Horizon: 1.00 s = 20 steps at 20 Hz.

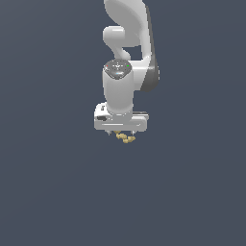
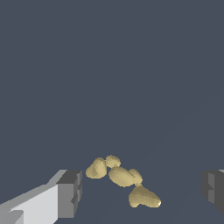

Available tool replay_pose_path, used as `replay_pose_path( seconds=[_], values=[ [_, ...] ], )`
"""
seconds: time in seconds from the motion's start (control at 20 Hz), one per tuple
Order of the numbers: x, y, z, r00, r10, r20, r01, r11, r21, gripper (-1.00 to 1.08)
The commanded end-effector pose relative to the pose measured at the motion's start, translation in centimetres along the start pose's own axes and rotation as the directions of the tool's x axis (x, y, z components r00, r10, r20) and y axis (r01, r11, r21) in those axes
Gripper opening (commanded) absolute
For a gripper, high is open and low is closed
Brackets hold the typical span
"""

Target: Pick up the object and move it to a goal position.

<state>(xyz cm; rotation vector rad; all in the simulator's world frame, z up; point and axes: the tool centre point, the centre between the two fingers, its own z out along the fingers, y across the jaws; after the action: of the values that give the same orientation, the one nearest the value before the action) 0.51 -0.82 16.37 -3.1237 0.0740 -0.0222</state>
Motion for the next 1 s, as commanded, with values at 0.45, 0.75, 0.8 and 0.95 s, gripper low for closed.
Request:
replay_pose_path(
  seconds=[0.45,0.75,0.8,0.95],
  values=[
    [-1.4,0.0,1.5,0.984,-0.180,0.005,0.180,0.984,-0.006,1.00],
    [-2.7,-0.1,2.8,0.939,-0.343,0.011,0.343,0.939,-0.009,1.00],
    [-2.9,-0.1,3.1,0.929,-0.370,0.011,0.370,0.929,-0.009,1.00],
    [-3.6,-0.2,3.7,0.892,-0.451,0.014,0.451,0.892,-0.009,1.00]
  ],
)
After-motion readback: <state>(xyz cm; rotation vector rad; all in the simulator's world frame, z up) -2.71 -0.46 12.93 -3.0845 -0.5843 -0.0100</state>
